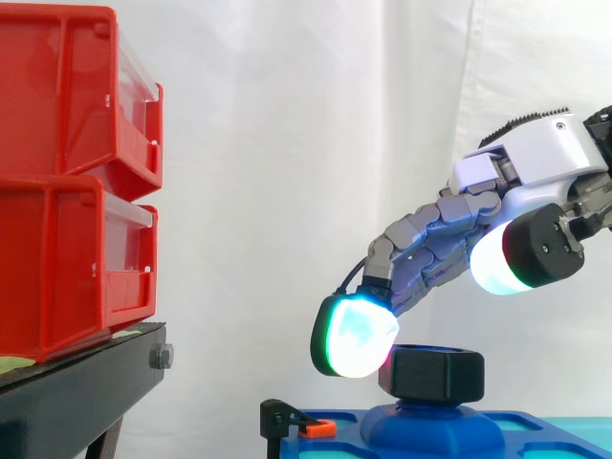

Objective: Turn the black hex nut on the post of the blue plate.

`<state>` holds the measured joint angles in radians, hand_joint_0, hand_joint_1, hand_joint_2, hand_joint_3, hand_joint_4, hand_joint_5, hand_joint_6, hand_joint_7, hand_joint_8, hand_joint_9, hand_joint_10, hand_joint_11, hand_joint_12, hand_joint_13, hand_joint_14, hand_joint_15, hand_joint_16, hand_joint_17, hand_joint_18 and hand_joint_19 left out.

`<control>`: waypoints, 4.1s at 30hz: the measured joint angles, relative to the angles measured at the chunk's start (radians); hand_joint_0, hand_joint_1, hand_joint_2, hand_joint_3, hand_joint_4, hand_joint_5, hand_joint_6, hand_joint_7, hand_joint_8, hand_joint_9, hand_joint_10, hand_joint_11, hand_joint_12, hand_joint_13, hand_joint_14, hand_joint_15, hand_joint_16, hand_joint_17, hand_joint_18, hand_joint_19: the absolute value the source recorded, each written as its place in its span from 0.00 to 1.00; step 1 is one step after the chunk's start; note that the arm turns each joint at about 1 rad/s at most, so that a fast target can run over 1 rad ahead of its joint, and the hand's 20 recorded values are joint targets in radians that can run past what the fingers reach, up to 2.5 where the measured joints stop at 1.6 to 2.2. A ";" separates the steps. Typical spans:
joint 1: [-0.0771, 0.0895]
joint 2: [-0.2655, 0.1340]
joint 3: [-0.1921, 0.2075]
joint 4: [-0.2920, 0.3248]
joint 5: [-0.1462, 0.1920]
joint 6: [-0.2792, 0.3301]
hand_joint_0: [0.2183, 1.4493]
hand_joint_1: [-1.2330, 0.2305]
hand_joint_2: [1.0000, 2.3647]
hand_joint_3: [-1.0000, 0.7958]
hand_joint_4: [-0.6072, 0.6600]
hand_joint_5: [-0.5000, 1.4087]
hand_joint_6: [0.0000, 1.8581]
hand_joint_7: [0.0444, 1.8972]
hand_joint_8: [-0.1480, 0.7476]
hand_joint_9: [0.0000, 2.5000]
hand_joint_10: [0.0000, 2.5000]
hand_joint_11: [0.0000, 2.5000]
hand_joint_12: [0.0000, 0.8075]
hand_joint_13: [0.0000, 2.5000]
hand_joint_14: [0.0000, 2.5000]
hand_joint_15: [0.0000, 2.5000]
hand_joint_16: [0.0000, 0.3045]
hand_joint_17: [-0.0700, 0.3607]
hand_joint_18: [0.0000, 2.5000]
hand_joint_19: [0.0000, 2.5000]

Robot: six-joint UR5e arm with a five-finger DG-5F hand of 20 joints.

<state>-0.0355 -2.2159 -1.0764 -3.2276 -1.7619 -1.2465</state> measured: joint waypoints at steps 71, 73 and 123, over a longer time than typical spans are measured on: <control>0.071 -0.006 -0.014 0.135 -0.031 0.069 0.21 0.59 0.00 0.28 0.59 0.15 0.27 0.37 0.45 0.13 0.00 0.00 0.46 0.12 0.00 0.02 0.18 0.45 0.09 0.06; 0.068 -0.007 -0.022 0.137 -0.031 0.066 0.21 0.59 0.00 0.28 0.59 0.15 0.27 0.37 0.45 0.13 0.00 0.00 0.46 0.12 0.00 0.02 0.18 0.45 0.09 0.06; -0.074 -0.006 -0.046 0.089 -0.129 -0.073 0.21 0.59 0.00 0.28 0.59 0.15 0.27 0.37 0.45 0.14 0.00 0.00 0.46 0.12 0.00 0.02 0.18 0.45 0.09 0.06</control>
<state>-0.1091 -2.2224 -1.1223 -3.1386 -1.8908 -1.3199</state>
